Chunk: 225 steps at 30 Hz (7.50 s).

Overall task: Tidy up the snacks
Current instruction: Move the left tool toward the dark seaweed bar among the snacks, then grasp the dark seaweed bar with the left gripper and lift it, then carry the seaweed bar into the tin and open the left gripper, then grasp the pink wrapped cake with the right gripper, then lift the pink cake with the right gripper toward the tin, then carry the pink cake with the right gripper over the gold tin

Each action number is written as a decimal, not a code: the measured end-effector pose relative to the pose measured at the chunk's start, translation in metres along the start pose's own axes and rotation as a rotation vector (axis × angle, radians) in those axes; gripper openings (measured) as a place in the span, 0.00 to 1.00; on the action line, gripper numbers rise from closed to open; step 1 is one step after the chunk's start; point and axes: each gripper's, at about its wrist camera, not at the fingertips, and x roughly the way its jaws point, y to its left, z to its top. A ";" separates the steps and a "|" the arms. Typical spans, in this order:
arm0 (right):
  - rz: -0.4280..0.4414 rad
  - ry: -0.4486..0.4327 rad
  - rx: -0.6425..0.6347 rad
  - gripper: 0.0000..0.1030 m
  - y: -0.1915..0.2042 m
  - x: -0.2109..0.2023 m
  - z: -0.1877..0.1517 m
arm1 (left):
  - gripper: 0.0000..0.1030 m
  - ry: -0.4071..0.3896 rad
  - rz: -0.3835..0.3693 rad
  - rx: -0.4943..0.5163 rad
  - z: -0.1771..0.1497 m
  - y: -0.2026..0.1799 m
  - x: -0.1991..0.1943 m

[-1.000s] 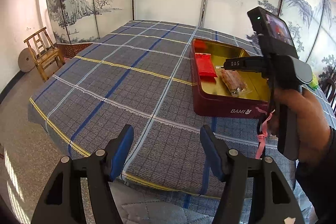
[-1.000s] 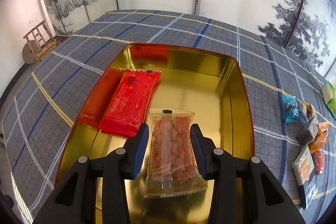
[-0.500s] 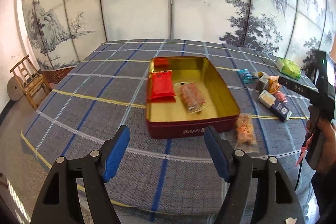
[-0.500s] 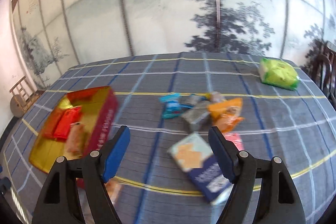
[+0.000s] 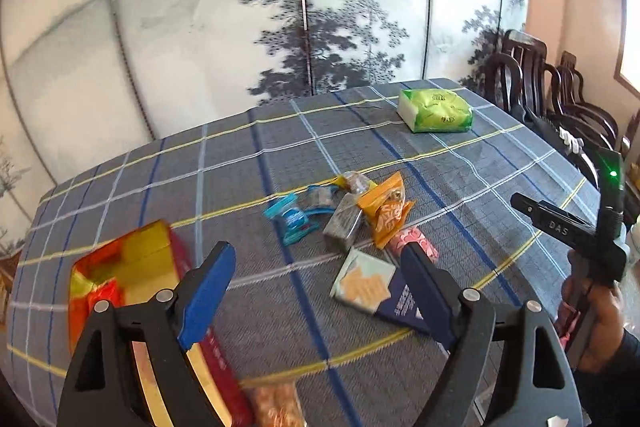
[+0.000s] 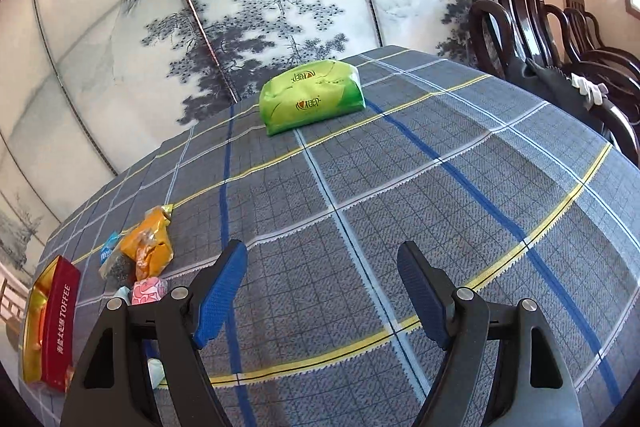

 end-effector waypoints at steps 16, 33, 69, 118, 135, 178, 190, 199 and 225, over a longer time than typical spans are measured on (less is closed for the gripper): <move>0.096 0.003 0.107 0.76 -0.019 0.001 -0.004 | 0.57 0.236 0.020 0.095 0.019 -0.021 0.133; 0.084 0.025 0.097 0.76 -0.015 0.000 -0.004 | 0.22 0.188 0.097 -0.011 0.023 -0.016 0.106; 0.035 0.087 0.084 0.76 -0.012 0.015 -0.004 | 0.22 0.055 0.357 -0.120 0.052 0.047 0.037; 0.024 0.096 0.069 0.77 -0.003 0.017 -0.005 | 0.08 0.125 0.398 -0.435 -0.062 0.246 -0.005; -0.018 0.134 -0.332 0.80 0.127 0.025 -0.009 | 0.14 0.018 0.415 -0.402 -0.146 0.216 -0.111; -0.252 0.076 -0.357 0.29 0.117 0.055 0.037 | 0.24 -0.053 0.316 -0.376 -0.173 0.156 -0.145; -0.194 0.031 -0.403 0.29 0.175 0.041 0.038 | 0.24 -0.071 0.330 -0.389 -0.174 0.157 -0.151; -0.117 0.020 -0.448 0.29 0.235 0.030 0.028 | 0.24 -0.054 0.340 -0.407 -0.184 0.164 -0.156; -0.021 0.021 -0.563 0.29 0.333 0.019 -0.011 | 0.27 -0.065 0.359 -0.452 -0.201 0.183 -0.166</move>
